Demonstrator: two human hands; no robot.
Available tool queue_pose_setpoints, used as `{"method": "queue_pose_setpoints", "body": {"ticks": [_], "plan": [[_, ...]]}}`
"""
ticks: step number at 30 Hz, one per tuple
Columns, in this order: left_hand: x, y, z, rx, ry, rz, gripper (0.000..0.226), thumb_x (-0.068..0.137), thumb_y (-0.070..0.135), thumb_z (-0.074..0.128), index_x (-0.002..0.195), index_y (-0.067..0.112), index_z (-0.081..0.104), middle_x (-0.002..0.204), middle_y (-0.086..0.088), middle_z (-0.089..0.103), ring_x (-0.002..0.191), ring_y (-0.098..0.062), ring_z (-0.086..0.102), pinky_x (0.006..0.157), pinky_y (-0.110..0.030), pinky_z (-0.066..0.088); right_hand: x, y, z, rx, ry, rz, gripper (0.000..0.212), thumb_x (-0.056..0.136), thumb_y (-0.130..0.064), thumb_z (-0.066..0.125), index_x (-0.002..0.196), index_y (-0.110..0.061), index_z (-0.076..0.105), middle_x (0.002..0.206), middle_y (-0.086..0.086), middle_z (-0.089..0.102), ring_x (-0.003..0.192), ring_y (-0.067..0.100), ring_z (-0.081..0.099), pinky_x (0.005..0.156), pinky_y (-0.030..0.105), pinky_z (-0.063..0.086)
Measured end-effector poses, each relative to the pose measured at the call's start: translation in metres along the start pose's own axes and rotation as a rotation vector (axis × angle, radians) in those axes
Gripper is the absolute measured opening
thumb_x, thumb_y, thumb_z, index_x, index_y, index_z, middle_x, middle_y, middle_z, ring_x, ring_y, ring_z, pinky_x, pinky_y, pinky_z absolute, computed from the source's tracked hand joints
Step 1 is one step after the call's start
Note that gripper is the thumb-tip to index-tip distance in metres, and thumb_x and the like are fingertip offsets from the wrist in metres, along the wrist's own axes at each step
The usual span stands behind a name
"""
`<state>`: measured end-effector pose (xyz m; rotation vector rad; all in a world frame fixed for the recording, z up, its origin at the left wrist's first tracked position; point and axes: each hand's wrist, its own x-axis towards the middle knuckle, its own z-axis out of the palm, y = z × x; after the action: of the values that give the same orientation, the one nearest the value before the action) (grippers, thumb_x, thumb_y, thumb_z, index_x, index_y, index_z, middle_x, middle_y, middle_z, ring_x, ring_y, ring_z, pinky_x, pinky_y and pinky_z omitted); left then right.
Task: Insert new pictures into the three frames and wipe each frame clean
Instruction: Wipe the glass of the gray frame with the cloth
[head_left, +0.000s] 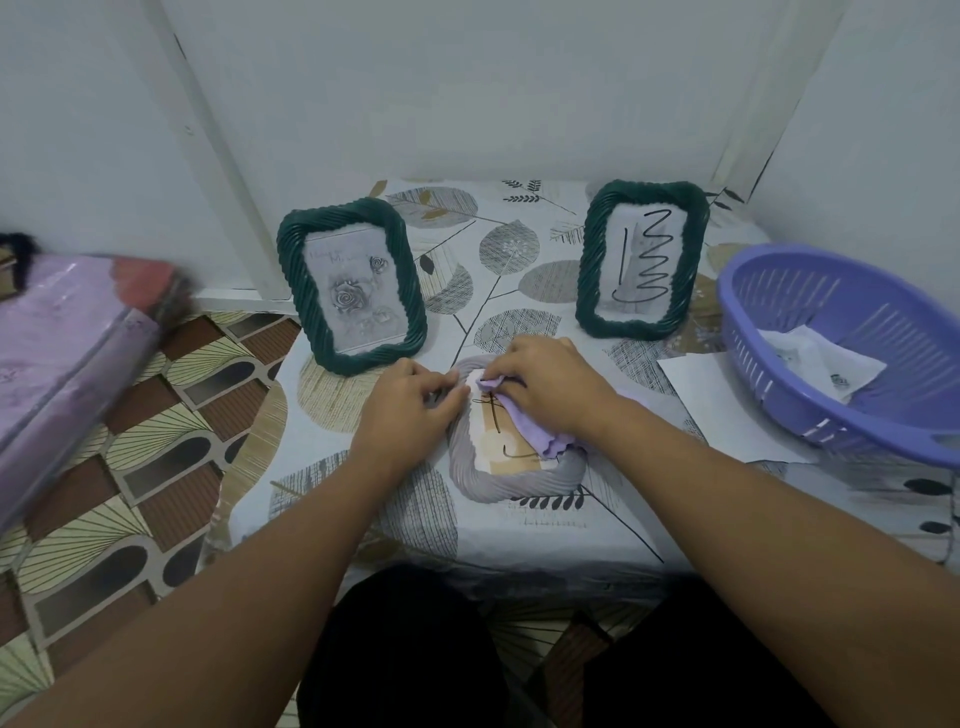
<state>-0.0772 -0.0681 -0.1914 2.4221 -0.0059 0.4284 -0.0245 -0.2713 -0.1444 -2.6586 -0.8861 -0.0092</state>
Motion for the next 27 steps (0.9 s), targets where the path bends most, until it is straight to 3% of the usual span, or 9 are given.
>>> {"method": "queue_pose_setpoints", "body": {"ticks": [3, 8, 15, 27], "plan": [[0.0, -0.001, 0.0, -0.014, 0.002, -0.002, 0.032, 0.091, 0.048, 0.07, 0.113, 0.027, 0.079, 0.091, 0.003, 0.056, 0.087, -0.013, 0.055, 0.075, -0.034, 0.049, -0.005, 0.004, 0.0, 0.011, -0.01, 0.003, 0.024, 0.102, -0.037, 0.057, 0.12, -0.037, 0.073, 0.104, -0.003, 0.058, 0.102, 0.019, 0.055, 0.086, 0.034, 0.027], [0.0, 0.0, 0.0, -0.008, 0.001, -0.001, 0.031, 0.091, 0.048, 0.07, 0.111, 0.027, 0.079, 0.091, 0.005, 0.055, 0.087, -0.012, 0.055, 0.073, -0.033, 0.047, 0.001, -0.004, 0.0, 0.03, 0.007, 0.028, 0.023, 0.1, -0.036, 0.06, 0.118, -0.034, 0.074, 0.105, 0.0, 0.059, 0.101, 0.022, 0.058, 0.093, 0.041, 0.04], [0.0, 0.0, 0.001, -0.024, 0.009, 0.01, 0.03, 0.091, 0.044, 0.071, 0.111, 0.024, 0.08, 0.09, 0.002, 0.055, 0.086, -0.014, 0.055, 0.072, -0.03, 0.042, -0.009, 0.002, 0.002, 0.075, 0.016, 0.005, 0.019, 0.098, -0.039, 0.064, 0.112, -0.036, 0.077, 0.101, -0.001, 0.06, 0.095, 0.02, 0.058, 0.088, 0.04, 0.044], [0.001, 0.0, 0.001, -0.026, -0.006, -0.003, 0.031, 0.091, 0.045, 0.071, 0.112, 0.024, 0.079, 0.091, 0.004, 0.054, 0.088, -0.015, 0.055, 0.076, -0.034, 0.048, -0.003, 0.0, 0.003, 0.087, 0.03, 0.049, 0.02, 0.099, -0.039, 0.063, 0.113, -0.035, 0.076, 0.096, -0.004, 0.054, 0.089, 0.017, 0.05, 0.087, 0.04, 0.044]]}}
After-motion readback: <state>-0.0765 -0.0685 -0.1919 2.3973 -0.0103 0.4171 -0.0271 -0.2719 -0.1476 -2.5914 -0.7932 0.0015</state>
